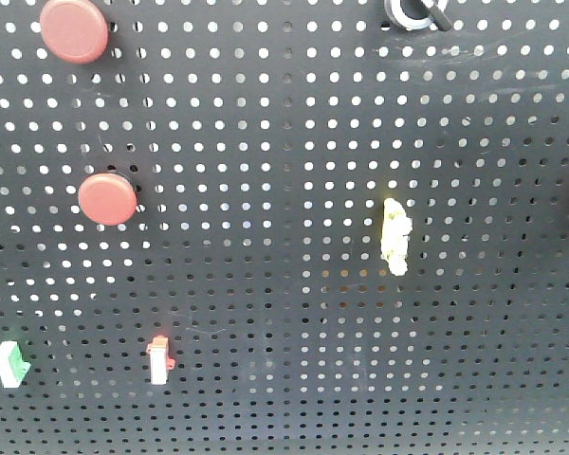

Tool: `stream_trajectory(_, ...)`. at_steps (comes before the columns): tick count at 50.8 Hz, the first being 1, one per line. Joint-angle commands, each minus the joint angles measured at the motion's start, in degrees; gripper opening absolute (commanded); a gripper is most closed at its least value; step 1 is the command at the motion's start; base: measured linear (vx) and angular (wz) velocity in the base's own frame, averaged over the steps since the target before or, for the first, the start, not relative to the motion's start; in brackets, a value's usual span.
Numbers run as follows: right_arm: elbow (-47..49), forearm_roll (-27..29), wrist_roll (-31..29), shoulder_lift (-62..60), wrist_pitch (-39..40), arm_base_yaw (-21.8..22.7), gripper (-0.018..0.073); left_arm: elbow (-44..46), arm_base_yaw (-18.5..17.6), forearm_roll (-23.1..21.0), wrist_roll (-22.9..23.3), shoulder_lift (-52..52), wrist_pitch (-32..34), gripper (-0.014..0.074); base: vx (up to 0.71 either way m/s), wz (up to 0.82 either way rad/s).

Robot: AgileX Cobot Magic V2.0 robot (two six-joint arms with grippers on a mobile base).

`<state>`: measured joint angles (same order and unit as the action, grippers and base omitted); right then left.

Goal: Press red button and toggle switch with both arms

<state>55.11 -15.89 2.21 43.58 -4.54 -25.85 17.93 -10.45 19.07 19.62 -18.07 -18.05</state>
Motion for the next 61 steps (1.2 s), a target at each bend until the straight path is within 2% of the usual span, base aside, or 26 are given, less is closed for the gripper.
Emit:
stream_trajectory(1, 1.6, -0.5, -0.1, -0.2, 4.1, 0.3, 0.0000, -6.5, 3.3, -6.9, -4.2, 4.9, 7.8, 0.0000, 0.00, 0.00)
stream_trajectory(7, 1.6, -0.5, -0.1, -0.2, 4.1, 0.3, 0.0000, -16.2, 6.8, -15.5, -10.2, 11.4, 14.3, 0.0000, 0.00, 0.00)
stream_trajectory(11, 1.6, -0.5, -0.1, -0.2, 4.1, 0.3, 0.0000, -22.0, 8.3, -17.8, -12.1, 14.9, 19.6, 0.0000, 0.00, 0.00)
stream_trajectory(14, 1.6, -0.5, -0.1, -0.2, 3.9, 0.3, 0.0000, -21.4, 9.4, -18.2, -12.1, 17.4, 15.6, 0.0000, 0.00, 0.00)
stream_trajectory(21, 1.6, -0.5, -0.1, -0.2, 3.7, 0.3, 0.0000, -21.5, 11.6, -18.5, -13.2, 19.6, 15.3, 0.0000, 0.00, 0.00)
stream_trajectory(61, 1.8, -0.6, -0.1, -0.9, 3.1, 1.0, 0.0000, -21.5, 11.7, -19.1, -13.2, 19.6, 14.8, 0.0000, 0.00, 0.00)
